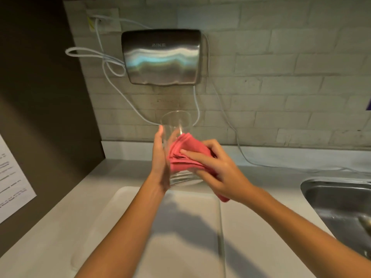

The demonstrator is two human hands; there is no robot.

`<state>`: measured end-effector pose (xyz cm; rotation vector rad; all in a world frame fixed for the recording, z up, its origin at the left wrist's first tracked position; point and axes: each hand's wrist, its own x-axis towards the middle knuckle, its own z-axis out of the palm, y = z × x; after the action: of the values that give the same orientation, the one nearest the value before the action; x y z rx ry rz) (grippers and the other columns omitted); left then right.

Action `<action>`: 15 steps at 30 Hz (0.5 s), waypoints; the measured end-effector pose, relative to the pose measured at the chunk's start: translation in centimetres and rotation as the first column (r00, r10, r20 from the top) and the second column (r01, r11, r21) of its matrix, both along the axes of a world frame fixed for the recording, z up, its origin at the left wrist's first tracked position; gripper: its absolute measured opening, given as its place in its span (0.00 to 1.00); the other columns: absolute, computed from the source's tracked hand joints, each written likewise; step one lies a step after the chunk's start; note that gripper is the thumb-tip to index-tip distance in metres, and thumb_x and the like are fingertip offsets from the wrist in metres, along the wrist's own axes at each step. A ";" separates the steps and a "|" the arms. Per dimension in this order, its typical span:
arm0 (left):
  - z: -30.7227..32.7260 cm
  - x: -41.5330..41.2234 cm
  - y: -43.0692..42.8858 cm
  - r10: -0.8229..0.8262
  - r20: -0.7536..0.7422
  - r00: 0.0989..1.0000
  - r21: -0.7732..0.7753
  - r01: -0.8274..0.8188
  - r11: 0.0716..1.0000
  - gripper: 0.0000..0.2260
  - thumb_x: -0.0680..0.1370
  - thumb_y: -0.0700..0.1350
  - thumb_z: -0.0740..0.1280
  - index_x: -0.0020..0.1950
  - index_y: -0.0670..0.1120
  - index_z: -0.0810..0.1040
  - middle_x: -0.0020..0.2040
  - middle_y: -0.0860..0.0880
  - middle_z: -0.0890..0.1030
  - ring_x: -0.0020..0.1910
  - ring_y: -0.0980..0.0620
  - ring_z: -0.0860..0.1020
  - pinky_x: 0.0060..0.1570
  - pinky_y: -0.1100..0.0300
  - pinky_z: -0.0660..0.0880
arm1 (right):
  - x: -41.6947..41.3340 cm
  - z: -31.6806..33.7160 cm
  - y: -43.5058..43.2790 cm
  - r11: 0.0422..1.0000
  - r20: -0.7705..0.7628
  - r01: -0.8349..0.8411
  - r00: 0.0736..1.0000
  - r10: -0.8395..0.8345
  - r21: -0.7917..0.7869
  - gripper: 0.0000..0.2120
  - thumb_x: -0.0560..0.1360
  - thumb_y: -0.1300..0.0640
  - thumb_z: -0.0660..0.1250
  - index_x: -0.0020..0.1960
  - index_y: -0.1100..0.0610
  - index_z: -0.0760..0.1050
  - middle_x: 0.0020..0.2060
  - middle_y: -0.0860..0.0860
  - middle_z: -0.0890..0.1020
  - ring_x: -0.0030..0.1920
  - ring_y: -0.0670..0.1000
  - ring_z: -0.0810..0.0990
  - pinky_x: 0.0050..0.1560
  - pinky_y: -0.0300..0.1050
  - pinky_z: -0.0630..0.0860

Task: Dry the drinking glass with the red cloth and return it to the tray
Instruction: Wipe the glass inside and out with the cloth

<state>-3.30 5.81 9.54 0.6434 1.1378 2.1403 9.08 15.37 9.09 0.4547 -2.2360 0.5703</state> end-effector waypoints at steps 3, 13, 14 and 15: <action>-0.6 1.1 0.1 -0.069 0.103 0.992 0.039 0.066 0.997 0.26 0.74 0.66 0.57 0.50 0.47 0.82 0.43 0.42 0.84 0.39 0.45 0.83 0.40 0.53 0.80 | -1.4 1.9 0.7 0.974 -0.035 0.107 0.993 -0.116 -0.201 0.19 0.75 0.58 0.62 0.66 0.57 0.70 0.48 0.53 0.68 0.47 0.35 0.68 0.53 0.25 0.64; -1.1 0.0 0.2 -0.031 -0.003 1.000 -0.056 0.031 0.998 0.29 0.76 0.67 0.53 0.35 0.46 0.79 0.30 0.49 0.79 0.30 0.53 0.79 0.30 0.63 0.76 | 0.2 0.2 -0.8 0.996 -0.028 0.040 0.999 -0.038 0.075 0.19 0.75 0.56 0.61 0.65 0.59 0.71 0.52 0.54 0.66 0.53 0.44 0.66 0.59 0.27 0.63; -1.1 0.1 0.3 -0.011 -0.019 1.000 -0.050 0.010 0.999 0.27 0.79 0.63 0.52 0.33 0.48 0.80 0.29 0.49 0.80 0.27 0.54 0.79 0.26 0.64 0.75 | 0.1 0.4 -0.5 0.997 -0.026 0.050 0.998 -0.049 0.059 0.19 0.74 0.57 0.61 0.65 0.59 0.71 0.52 0.54 0.66 0.53 0.42 0.66 0.58 0.26 0.62; -1.0 0.5 0.4 0.010 -0.023 1.000 -0.032 -0.010 0.999 0.26 0.80 0.59 0.52 0.34 0.48 0.81 0.31 0.48 0.81 0.27 0.53 0.81 0.25 0.64 0.75 | -0.3 0.9 -0.3 0.997 -0.044 0.077 0.996 -0.077 0.006 0.20 0.73 0.58 0.61 0.65 0.59 0.71 0.52 0.54 0.66 0.52 0.38 0.66 0.58 0.25 0.62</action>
<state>-2.78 6.23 8.57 0.6504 1.1872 2.1240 8.78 15.06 9.95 0.3798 -2.2048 0.5070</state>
